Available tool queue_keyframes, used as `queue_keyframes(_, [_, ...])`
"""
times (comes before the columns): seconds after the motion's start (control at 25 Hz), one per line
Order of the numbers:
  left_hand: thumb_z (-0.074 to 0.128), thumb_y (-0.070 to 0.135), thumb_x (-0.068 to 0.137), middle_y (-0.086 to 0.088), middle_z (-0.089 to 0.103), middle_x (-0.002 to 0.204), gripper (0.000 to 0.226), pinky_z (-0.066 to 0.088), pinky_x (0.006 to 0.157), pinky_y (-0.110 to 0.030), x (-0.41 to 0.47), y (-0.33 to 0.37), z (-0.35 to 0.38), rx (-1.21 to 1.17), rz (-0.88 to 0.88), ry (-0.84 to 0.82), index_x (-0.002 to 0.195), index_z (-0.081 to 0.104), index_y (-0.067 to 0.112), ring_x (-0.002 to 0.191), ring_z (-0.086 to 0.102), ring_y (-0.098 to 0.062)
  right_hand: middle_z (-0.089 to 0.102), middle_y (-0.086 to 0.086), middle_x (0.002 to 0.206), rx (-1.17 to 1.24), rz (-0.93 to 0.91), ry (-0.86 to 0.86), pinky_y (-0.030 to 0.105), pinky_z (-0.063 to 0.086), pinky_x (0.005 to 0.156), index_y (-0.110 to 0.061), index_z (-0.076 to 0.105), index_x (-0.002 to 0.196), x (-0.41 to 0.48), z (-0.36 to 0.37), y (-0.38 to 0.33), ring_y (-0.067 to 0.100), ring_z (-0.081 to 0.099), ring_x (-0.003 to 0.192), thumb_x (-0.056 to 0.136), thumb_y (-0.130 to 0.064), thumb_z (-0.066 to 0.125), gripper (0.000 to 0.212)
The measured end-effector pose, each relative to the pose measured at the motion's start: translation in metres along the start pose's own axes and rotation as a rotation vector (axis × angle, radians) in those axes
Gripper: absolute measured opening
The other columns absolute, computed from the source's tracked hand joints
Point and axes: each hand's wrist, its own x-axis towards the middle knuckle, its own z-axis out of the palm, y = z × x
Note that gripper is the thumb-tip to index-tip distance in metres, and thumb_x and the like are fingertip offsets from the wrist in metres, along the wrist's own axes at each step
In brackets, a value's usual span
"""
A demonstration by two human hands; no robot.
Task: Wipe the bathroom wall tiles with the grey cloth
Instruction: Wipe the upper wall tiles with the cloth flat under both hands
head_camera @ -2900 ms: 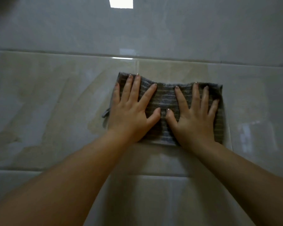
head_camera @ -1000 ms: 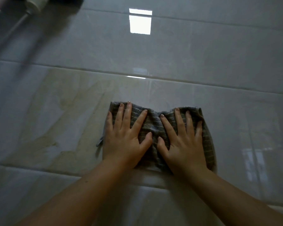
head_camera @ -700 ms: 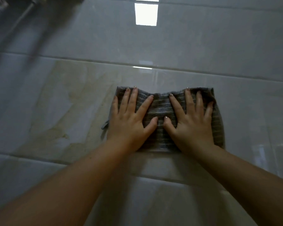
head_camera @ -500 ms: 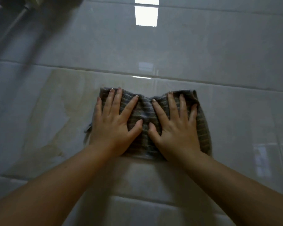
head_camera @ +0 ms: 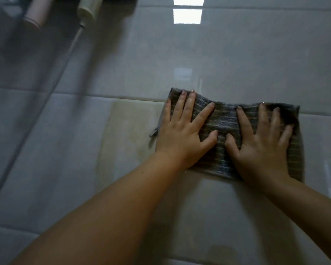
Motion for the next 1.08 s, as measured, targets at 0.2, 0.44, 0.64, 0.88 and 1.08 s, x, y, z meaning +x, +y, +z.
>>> queue_keyframes(0.2, [0.01, 0.069, 0.086, -0.005, -0.003, 0.166, 0.074, -0.007, 0.121, -0.05, -0.021, -0.098, -0.016, 0.024, -0.084, -0.016, 0.154, 0.007, 0.042, 0.152, -0.009, -0.021, 0.001, 0.015, 0.162, -0.025, -0.073, -0.033, 0.062, -0.005, 0.115, -0.031, 0.013, 0.154, 0.012, 0.012, -0.098, 0.036, -0.006, 0.148, 0.085, -0.062, 0.012, 0.076])
queue_keyframes(0.44, [0.017, 0.067, 0.087, -0.006, 0.0, 0.166, 0.073, -0.006, 0.122, -0.049, -0.055, -0.169, -0.023, 0.001, -0.132, 0.013, 0.155, 0.01, 0.04, 0.152, -0.006, -0.021, 0.006, 0.014, 0.162, 0.021, -0.216, -0.036, 0.062, -0.005, 0.115, -0.031, 0.02, 0.153, 0.004, 0.021, -0.171, 0.037, 0.0, 0.148, 0.088, -0.059, 0.018, 0.071])
queue_keyframes(0.64, [0.021, 0.067, 0.089, -0.007, -0.001, 0.166, 0.073, -0.004, 0.121, -0.052, -0.096, -0.13, -0.012, -0.01, -0.137, 0.008, 0.155, 0.012, 0.038, 0.152, -0.008, -0.022, 0.021, 0.017, 0.158, -0.019, -0.298, -0.016, 0.064, 0.009, 0.114, -0.028, 0.034, 0.15, -0.037, 0.025, -0.131, 0.041, 0.017, 0.145, 0.087, -0.057, 0.032, 0.069])
queue_keyframes(0.88, [0.018, 0.069, 0.088, -0.004, -0.007, 0.166, 0.072, -0.01, 0.121, -0.049, 0.01, -0.108, -0.022, 0.029, -0.054, -0.043, 0.154, 0.005, 0.044, 0.151, -0.013, -0.019, 0.0, 0.016, 0.161, -0.069, -0.004, -0.062, 0.06, -0.004, 0.116, -0.033, 0.01, 0.154, 0.027, 0.006, -0.105, 0.037, -0.006, 0.148, 0.084, -0.064, 0.013, 0.077])
queue_keyframes(1.08, [0.012, 0.07, 0.083, -0.004, -0.003, 0.166, 0.077, -0.008, 0.122, -0.047, -0.006, -0.162, -0.027, 0.034, -0.152, -0.011, 0.154, 0.009, 0.042, 0.152, -0.009, -0.018, -0.007, 0.011, 0.162, -0.017, -0.139, -0.088, 0.06, -0.01, 0.115, -0.036, 0.006, 0.154, 0.046, 0.011, -0.158, 0.034, -0.012, 0.148, 0.085, -0.063, 0.012, 0.074])
